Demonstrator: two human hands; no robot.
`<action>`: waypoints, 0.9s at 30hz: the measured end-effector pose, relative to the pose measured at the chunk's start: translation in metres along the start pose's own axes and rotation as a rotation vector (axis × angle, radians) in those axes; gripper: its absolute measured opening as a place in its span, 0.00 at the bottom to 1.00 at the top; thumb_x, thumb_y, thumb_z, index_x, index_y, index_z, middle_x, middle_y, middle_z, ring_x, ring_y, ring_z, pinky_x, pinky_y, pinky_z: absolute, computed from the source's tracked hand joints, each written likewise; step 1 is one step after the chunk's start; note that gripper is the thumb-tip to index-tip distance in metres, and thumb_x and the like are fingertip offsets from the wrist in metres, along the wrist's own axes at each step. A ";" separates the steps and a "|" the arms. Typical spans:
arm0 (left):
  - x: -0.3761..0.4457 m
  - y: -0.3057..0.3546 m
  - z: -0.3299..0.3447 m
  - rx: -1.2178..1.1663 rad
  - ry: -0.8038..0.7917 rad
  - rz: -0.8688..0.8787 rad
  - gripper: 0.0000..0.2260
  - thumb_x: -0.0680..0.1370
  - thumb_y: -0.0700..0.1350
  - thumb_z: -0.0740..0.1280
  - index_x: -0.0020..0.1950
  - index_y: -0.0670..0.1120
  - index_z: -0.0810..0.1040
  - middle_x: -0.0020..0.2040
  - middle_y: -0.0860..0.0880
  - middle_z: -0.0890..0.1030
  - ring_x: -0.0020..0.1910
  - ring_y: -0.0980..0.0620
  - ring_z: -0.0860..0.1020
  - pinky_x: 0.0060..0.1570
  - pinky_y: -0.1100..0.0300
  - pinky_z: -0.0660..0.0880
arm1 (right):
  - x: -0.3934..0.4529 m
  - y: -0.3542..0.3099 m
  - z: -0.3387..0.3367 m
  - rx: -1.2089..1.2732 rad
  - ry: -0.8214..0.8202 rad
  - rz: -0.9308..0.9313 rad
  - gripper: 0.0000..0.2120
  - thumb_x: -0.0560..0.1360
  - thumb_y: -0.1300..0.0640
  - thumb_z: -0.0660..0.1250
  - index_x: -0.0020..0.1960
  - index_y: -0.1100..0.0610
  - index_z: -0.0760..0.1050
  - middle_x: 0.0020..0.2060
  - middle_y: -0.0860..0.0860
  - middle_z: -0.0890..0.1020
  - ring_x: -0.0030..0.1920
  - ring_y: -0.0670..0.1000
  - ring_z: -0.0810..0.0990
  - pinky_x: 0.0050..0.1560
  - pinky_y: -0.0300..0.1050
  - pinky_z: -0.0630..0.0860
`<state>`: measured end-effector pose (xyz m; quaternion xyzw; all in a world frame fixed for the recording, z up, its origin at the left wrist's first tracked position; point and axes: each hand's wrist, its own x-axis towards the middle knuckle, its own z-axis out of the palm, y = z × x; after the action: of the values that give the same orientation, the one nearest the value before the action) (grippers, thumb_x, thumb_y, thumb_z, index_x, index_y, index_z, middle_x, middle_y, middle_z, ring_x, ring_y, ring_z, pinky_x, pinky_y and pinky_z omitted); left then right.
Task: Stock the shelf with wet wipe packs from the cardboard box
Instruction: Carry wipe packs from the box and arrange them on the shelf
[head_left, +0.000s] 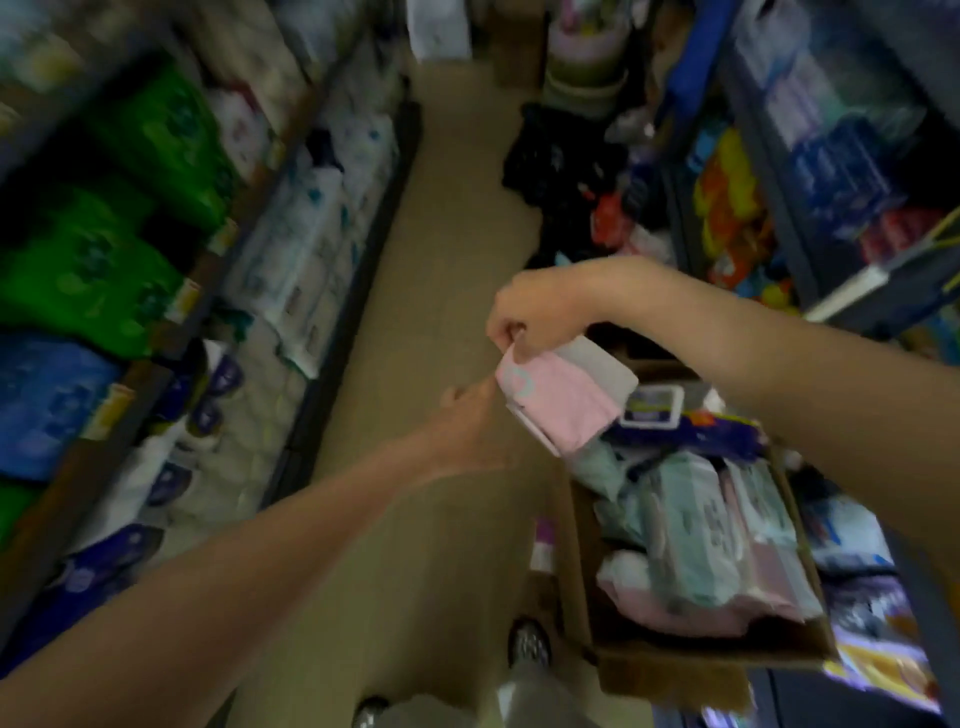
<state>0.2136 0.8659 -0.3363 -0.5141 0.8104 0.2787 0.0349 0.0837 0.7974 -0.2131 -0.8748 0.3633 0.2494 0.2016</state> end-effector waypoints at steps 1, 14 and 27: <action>-0.017 -0.008 -0.020 -0.022 0.075 0.004 0.45 0.73 0.52 0.70 0.76 0.42 0.41 0.77 0.49 0.50 0.76 0.51 0.54 0.68 0.60 0.47 | 0.003 -0.020 -0.027 -0.053 0.059 -0.033 0.03 0.71 0.62 0.65 0.41 0.54 0.75 0.40 0.55 0.82 0.44 0.57 0.81 0.47 0.50 0.78; -0.318 -0.132 -0.306 0.097 1.504 -0.198 0.45 0.58 0.61 0.68 0.71 0.44 0.62 0.63 0.45 0.72 0.63 0.48 0.68 0.62 0.50 0.64 | -0.071 -0.326 -0.356 -0.177 0.903 -0.501 0.01 0.76 0.61 0.65 0.47 0.58 0.74 0.39 0.51 0.76 0.41 0.46 0.73 0.43 0.41 0.68; -0.567 -0.162 -0.429 1.329 1.517 -0.556 0.36 0.62 0.61 0.60 0.66 0.43 0.65 0.59 0.41 0.76 0.57 0.44 0.65 0.57 0.50 0.59 | -0.009 -0.490 -0.405 -0.054 1.529 -0.717 0.28 0.72 0.55 0.69 0.68 0.60 0.63 0.64 0.60 0.64 0.66 0.58 0.63 0.64 0.45 0.60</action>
<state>0.7170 1.0671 0.1522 -0.5997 0.4630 -0.6365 -0.1444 0.5562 0.9071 0.1978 -0.8695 0.0940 -0.4818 -0.0539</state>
